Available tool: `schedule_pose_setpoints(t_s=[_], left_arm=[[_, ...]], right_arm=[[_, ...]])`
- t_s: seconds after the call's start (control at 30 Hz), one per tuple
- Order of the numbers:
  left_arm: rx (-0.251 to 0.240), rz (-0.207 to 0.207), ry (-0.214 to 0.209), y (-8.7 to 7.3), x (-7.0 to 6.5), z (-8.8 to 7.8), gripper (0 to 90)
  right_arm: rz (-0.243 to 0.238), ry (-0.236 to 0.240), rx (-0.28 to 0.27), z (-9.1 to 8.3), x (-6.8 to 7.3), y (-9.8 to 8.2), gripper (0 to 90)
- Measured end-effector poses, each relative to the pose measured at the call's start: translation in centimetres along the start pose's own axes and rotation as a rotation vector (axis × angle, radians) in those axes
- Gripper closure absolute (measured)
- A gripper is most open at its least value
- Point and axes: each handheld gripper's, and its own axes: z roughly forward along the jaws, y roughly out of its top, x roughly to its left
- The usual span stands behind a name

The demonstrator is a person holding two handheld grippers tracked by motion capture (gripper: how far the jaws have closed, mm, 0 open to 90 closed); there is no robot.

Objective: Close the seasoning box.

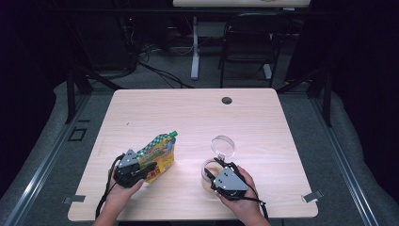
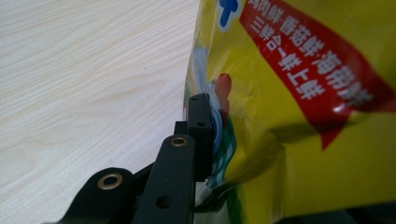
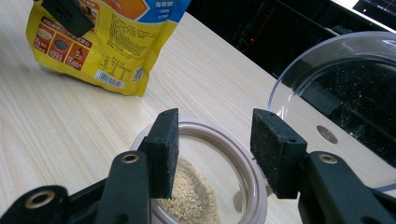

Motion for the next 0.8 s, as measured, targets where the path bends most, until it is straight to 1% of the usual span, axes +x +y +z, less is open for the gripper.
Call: schedule_pose_setpoints(t_s=[0.17,0.3,0.4,0.47,0.5,0.63,0.73,0.8], left_arm=[[-0.005,-0.026,-0.012,-0.23,0.37,-0.05,82.7],[-0.004,-0.03,-0.014,-0.31,0.58,-0.11,81.8],[-0.009,-0.042,-0.016,-0.41,0.69,-0.16,80.6],[-0.007,-0.043,-0.017,-0.47,0.78,-0.22,78.3],[-0.008,-0.052,-0.024,-0.53,0.78,-0.24,77.3],[-0.017,-0.068,-0.03,-0.63,0.9,-0.32,71.9],[-0.018,-0.069,-0.04,-0.67,0.89,-0.4,70.5],[-0.013,-0.072,-0.04,-0.72,0.82,-0.37,67.1]], right_arm=[[0.001,0.001,-0.001,0.02,-0.01,-0.02,52.2],[0.003,0.001,0.0,0.02,-0.02,-0.03,52.1],[0.002,0.003,0.001,0.01,-0.01,-0.03,52.1],[0.003,0.002,0.003,0.03,-0.01,-0.04,52.1],[0.002,0.002,0.004,0.03,-0.01,-0.04,52.1],[0.005,0.001,0.003,0.03,-0.05,-0.06,52.1],[0.006,0.002,0.005,0.04,-0.09,-0.07,52.1],[0.007,0.002,0.003,0.02,-0.07,-0.07,52.1]])
